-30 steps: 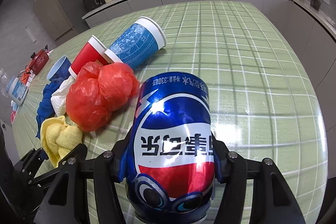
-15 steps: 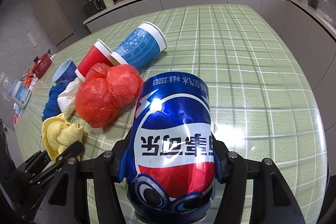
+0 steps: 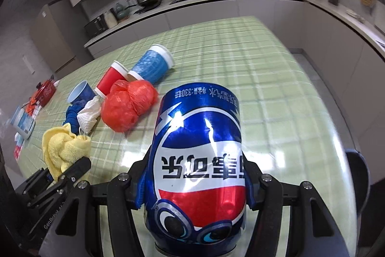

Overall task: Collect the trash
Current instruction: 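Lift the yellow cloth with left tool while right tool lifts Pepsi can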

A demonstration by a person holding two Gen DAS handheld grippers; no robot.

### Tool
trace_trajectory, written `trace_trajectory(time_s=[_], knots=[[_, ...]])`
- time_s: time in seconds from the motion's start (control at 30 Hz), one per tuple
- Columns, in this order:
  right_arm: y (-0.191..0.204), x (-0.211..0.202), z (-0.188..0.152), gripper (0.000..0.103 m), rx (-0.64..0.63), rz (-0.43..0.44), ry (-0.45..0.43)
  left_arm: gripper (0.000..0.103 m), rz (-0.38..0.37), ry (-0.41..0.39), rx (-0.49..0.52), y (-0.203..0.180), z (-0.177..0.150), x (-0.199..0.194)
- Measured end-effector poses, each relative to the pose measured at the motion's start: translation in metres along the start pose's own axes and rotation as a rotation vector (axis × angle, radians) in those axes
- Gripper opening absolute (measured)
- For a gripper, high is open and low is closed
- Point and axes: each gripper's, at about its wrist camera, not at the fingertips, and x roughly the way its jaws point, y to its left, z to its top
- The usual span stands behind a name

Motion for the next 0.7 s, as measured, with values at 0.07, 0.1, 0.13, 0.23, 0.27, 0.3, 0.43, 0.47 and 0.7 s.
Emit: trace_trajectory(time_s=[0.07, 0.1, 0.13, 0.23, 0.27, 0.3, 0.43, 0.47, 0.7], knots=[[-0.008, -0.011, -0.008, 0.063, 0.024, -0.020, -0.004, 0.033, -0.031, -0.002, 0.023, -0.009, -0.003, -0.004], [-0.015, -0.020, -0.014, 0.063, 0.041, -0.038, -0.007, 0.033, -0.048, -0.002, 0.036, -0.015, -0.004, -0.005], [-0.019, -0.025, -0.018, 0.063, 0.050, -0.048, -0.009, 0.033, -0.063, -0.002, 0.049, -0.021, -0.006, -0.006], [-0.038, -0.043, -0.029, 0.063, 0.081, -0.077, -0.015, 0.033, -0.099, -0.003, 0.067, -0.039, -0.009, -0.010], [-0.044, -0.048, -0.031, 0.063, 0.092, -0.081, -0.018, 0.033, -0.107, -0.005, 0.070, -0.044, -0.011, -0.012], [-0.052, -0.055, -0.033, 0.063, 0.105, -0.086, -0.025, 0.033, -0.114, -0.010, 0.078, -0.051, -0.012, -0.015], [-0.077, -0.074, -0.040, 0.063, 0.124, -0.094, -0.053, 0.033, -0.134, -0.028, 0.105, -0.081, -0.016, -0.024], [-0.083, -0.077, -0.041, 0.063, 0.126, -0.094, -0.059, 0.033, -0.137, -0.036, 0.114, -0.091, -0.016, -0.027], [-0.177, -0.118, -0.053, 0.063, 0.159, -0.087, -0.101, 0.033, -0.156, -0.061, 0.132, -0.186, -0.023, -0.029]])
